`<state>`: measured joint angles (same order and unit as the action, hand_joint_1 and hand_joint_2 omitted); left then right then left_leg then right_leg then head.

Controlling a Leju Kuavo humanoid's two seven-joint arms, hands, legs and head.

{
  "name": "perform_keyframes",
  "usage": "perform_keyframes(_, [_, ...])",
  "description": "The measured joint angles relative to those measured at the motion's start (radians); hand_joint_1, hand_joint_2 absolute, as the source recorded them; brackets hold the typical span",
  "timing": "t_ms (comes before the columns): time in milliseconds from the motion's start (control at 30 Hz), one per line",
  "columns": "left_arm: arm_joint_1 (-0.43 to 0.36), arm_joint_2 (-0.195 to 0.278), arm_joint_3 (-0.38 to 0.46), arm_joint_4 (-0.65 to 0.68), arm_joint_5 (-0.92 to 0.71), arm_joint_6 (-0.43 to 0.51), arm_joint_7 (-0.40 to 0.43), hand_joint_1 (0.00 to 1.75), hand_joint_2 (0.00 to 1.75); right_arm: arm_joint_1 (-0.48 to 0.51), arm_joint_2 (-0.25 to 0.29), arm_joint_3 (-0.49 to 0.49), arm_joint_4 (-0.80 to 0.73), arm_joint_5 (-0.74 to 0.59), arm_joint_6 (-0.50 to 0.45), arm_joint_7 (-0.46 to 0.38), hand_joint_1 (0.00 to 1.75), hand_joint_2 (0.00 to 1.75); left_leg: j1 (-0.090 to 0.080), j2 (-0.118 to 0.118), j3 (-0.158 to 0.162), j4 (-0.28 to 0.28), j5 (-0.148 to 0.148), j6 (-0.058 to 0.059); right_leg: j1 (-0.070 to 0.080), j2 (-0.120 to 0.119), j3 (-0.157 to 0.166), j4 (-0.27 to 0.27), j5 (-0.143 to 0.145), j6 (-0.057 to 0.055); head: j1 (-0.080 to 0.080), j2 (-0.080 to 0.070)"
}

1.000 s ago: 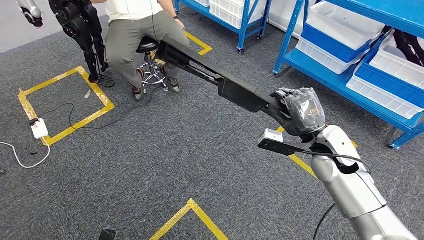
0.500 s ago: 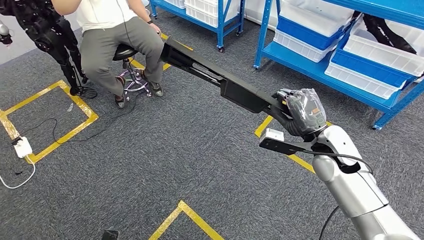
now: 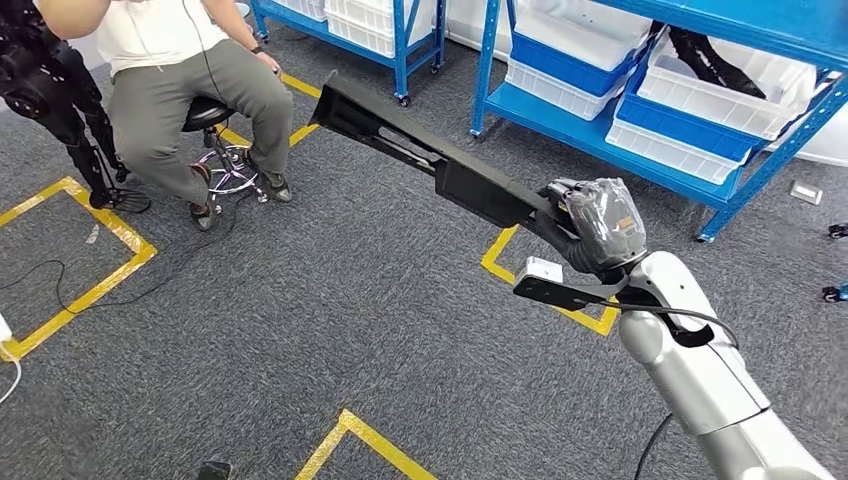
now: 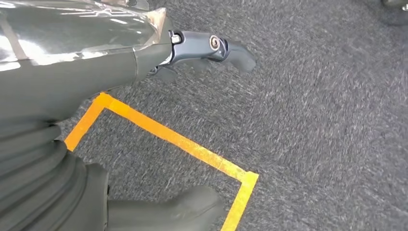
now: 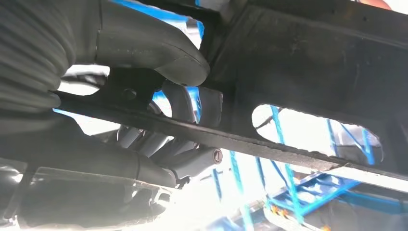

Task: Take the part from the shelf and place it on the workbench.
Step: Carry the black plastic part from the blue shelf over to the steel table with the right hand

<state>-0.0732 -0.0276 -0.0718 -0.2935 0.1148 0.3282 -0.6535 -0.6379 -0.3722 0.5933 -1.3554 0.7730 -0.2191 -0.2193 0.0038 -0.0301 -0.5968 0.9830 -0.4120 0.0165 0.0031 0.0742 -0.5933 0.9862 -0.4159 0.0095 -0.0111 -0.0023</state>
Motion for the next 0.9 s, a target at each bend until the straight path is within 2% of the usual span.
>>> perform_keyframes(33, [0.0,0.0,0.0,0.0,0.0,0.0,0.0,0.0,1.75,-0.003,0.0,0.002,0.001,0.005,-0.003,0.001,1.75,1.75,-0.004,-0.002,0.0,-0.001,0.001,-0.004,-0.001,-0.003,0.006,-0.007,0.003,-0.004,0.001,0.0])
perform_keyframes(167, [0.0,-0.001,0.0,0.0,0.0,0.0,0.0,0.0,1.75,-0.005,0.0,0.008,0.004,0.015,-0.007,0.005,1.75,1.75,-0.013,-0.005,-0.004,0.0,0.004,0.01,-0.006,-0.005,0.004,-0.012,0.006,0.002,0.001,0.0])
perform_keyframes(333, [0.001,0.0,0.0,0.0,0.0,-0.001,0.0,0.0,1.75,-0.005,0.002,0.011,0.006,-0.033,0.013,0.007,1.75,1.75,-0.018,-0.008,-0.007,0.0,0.008,0.016,-0.011,-0.008,0.003,-0.013,0.008,0.006,0.001,0.0])
perform_keyframes(900, [0.001,0.0,0.0,0.002,0.0,-0.003,0.0,0.0,1.75,-0.005,0.0,0.028,0.01,-0.011,0.014,0.005,1.75,1.75,-0.017,-0.008,-0.008,0.0,0.009,0.018,-0.013,-0.009,0.0,-0.012,0.01,0.008,0.0,0.0])
